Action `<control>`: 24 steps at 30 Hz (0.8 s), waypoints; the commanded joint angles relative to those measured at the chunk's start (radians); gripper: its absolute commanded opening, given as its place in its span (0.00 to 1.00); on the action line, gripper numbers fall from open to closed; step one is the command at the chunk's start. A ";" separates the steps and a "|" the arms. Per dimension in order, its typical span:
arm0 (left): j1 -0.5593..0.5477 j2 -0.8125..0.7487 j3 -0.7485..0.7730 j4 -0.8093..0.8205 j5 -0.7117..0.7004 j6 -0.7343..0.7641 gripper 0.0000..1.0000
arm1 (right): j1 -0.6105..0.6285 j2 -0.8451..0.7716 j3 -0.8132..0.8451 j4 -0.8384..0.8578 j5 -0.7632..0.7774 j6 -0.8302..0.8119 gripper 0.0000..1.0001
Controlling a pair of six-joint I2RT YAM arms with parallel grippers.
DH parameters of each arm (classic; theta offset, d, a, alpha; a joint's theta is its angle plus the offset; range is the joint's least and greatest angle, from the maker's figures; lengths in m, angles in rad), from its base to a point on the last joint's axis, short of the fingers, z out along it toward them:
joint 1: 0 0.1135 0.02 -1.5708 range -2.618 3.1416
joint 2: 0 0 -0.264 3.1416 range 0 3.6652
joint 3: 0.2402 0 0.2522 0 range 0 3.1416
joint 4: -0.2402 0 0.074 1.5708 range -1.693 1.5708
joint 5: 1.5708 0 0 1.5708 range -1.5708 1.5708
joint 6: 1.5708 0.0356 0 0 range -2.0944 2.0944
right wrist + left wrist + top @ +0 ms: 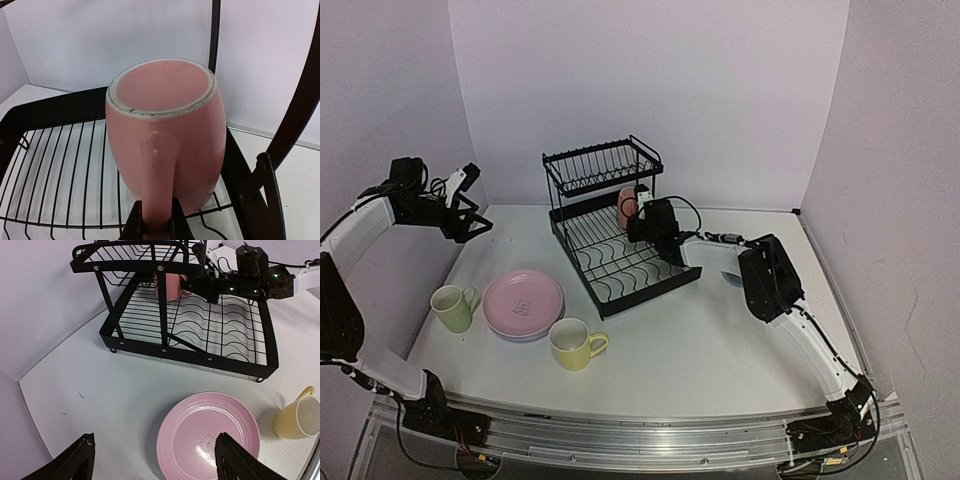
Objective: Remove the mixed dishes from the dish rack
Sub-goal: Pick up the cup from the dish rack.
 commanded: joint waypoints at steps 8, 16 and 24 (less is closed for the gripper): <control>-0.025 -0.078 -0.084 0.129 0.091 0.040 0.82 | -0.005 -0.367 -0.348 -0.037 -0.213 0.327 0.00; -0.208 -0.082 -0.158 0.322 0.012 0.062 0.81 | -0.004 -0.535 -0.528 -0.087 -0.290 0.694 0.00; -0.455 -0.066 -0.228 0.533 -0.135 0.191 0.81 | -0.005 -0.616 -0.620 -0.100 -0.401 1.044 0.00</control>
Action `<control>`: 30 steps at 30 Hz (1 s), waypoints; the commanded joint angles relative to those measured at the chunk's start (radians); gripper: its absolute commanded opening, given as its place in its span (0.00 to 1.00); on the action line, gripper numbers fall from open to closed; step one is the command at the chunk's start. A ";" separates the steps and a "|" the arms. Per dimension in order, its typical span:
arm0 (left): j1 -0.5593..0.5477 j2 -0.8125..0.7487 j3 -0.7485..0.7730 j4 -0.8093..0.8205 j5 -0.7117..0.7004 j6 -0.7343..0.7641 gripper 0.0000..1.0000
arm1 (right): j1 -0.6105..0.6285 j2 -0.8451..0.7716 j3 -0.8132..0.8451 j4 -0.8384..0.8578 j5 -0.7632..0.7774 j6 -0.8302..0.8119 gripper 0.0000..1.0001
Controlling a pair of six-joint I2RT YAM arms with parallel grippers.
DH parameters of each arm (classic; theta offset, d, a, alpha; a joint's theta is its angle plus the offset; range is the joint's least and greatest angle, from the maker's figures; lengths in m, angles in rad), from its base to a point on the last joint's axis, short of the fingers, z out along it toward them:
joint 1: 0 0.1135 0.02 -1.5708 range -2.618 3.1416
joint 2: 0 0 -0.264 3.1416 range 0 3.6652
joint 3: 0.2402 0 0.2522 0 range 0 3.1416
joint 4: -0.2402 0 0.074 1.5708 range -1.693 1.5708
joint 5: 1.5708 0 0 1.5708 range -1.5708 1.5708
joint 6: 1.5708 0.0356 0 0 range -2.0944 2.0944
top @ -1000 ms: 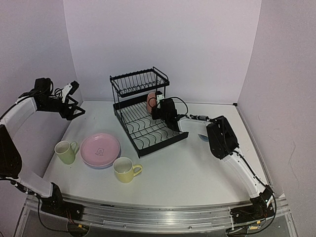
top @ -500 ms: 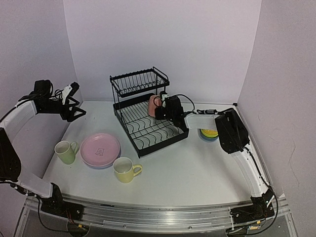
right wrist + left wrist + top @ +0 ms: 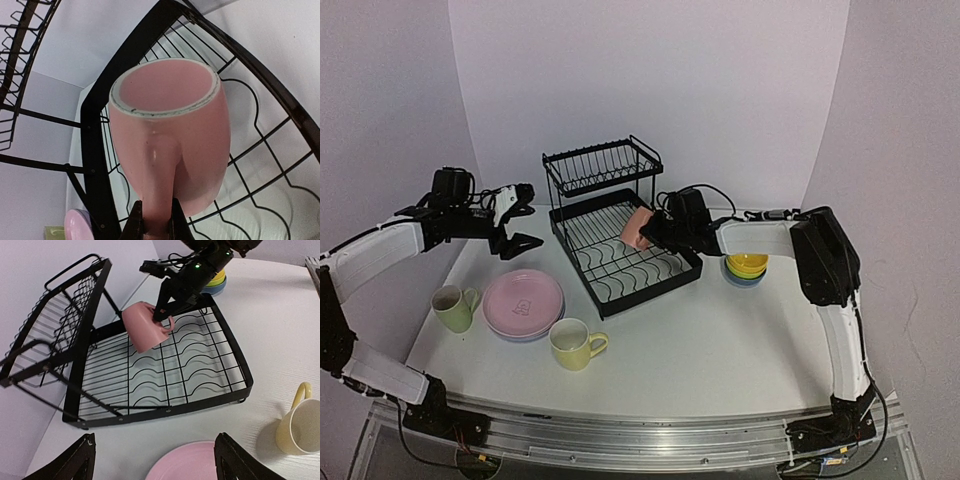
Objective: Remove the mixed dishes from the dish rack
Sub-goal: Pick up the cup from the dish rack, then place the cup at the center of the board.
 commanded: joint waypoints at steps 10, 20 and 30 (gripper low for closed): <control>-0.272 0.110 -0.115 0.572 -0.196 0.278 0.72 | 0.008 -0.255 -0.125 0.058 -0.231 0.442 0.00; -0.318 0.340 -0.045 0.685 -0.197 0.367 0.72 | 0.015 -0.324 -0.188 0.172 -0.277 0.604 0.00; -0.338 0.437 0.022 0.795 -0.317 0.297 0.60 | 0.016 -0.354 -0.218 0.179 -0.286 0.698 0.00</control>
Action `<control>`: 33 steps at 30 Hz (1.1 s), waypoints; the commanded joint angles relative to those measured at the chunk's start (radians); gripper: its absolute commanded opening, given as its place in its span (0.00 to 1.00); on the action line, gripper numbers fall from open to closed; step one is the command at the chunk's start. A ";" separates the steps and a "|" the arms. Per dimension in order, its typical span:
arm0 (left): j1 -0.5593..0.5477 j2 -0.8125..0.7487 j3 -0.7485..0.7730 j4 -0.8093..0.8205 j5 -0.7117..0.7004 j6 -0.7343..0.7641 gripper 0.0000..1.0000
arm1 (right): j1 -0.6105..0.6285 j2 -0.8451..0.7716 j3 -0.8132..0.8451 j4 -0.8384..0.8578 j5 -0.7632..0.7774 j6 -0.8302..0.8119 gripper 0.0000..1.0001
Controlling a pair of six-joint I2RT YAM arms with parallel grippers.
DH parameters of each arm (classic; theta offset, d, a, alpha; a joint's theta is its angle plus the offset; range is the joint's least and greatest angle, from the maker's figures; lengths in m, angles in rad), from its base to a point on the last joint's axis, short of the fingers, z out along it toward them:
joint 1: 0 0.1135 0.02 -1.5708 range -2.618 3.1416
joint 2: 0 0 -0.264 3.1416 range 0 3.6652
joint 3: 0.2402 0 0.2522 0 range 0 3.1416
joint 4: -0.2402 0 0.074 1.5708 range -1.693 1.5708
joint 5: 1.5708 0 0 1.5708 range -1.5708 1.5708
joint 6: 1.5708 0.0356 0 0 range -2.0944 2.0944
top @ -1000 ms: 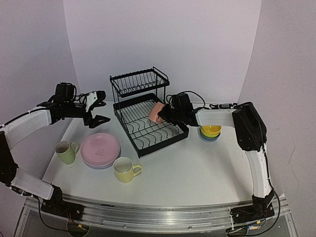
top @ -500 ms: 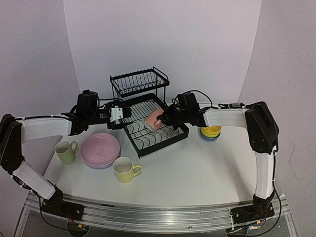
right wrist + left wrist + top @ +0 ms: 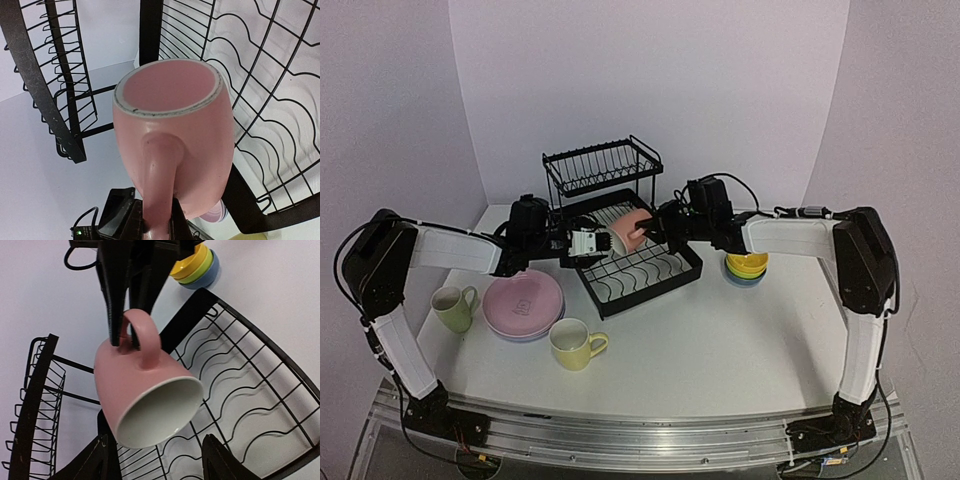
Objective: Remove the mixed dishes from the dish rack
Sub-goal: Place the cup at the center of the board.
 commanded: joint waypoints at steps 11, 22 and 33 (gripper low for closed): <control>-0.014 0.127 0.124 0.215 -0.134 0.000 0.52 | 0.007 -0.091 0.019 0.137 -0.035 0.115 0.00; -0.015 0.166 0.164 0.231 -0.136 -0.021 0.35 | 0.006 -0.063 0.022 0.168 -0.079 0.241 0.00; -0.026 0.197 0.206 0.224 -0.089 -0.013 0.03 | 0.006 -0.045 0.044 0.182 -0.128 0.324 0.00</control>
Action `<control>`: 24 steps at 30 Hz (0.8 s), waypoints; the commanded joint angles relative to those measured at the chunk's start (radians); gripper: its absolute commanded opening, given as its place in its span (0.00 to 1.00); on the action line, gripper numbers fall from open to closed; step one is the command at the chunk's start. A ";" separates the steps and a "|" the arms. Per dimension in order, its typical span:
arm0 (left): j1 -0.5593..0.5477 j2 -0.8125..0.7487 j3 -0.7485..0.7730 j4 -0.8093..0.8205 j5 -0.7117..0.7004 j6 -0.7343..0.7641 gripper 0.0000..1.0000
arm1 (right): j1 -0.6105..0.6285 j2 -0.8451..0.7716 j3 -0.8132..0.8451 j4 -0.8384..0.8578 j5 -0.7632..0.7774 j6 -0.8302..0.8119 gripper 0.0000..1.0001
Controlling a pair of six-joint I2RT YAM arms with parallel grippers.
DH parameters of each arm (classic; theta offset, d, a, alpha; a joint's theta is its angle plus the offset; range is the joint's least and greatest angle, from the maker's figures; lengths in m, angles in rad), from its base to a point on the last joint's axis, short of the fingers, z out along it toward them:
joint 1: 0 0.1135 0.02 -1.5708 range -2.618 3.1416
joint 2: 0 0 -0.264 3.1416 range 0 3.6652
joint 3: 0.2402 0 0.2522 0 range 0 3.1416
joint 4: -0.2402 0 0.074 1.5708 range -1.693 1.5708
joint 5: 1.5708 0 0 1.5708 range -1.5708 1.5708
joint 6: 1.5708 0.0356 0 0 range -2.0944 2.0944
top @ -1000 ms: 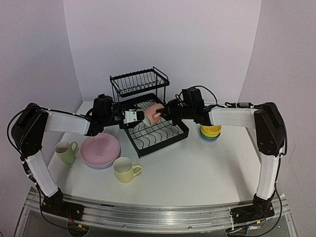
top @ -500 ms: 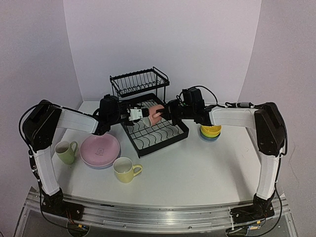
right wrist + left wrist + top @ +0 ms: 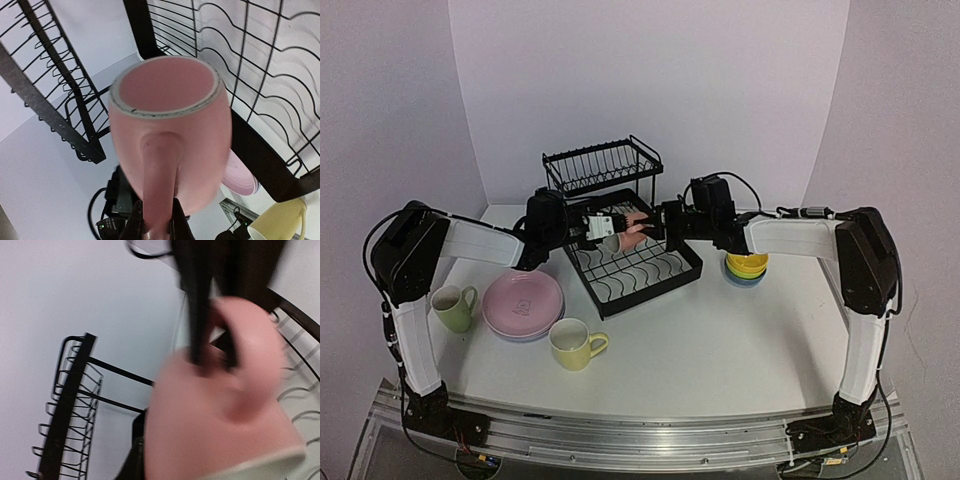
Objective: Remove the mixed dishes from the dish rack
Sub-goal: Place the cup at the center of the board.
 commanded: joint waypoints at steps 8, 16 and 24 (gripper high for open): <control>-0.006 -0.038 0.053 -0.082 0.044 0.010 0.00 | -0.011 -0.027 0.041 0.136 -0.074 0.053 0.00; -0.008 -0.073 0.231 -0.371 0.028 -0.099 0.00 | -0.058 -0.102 0.014 -0.032 -0.079 -0.162 0.37; -0.055 -0.085 0.430 -0.782 0.022 -0.260 0.00 | -0.089 -0.225 -0.008 -0.328 -0.010 -0.401 0.55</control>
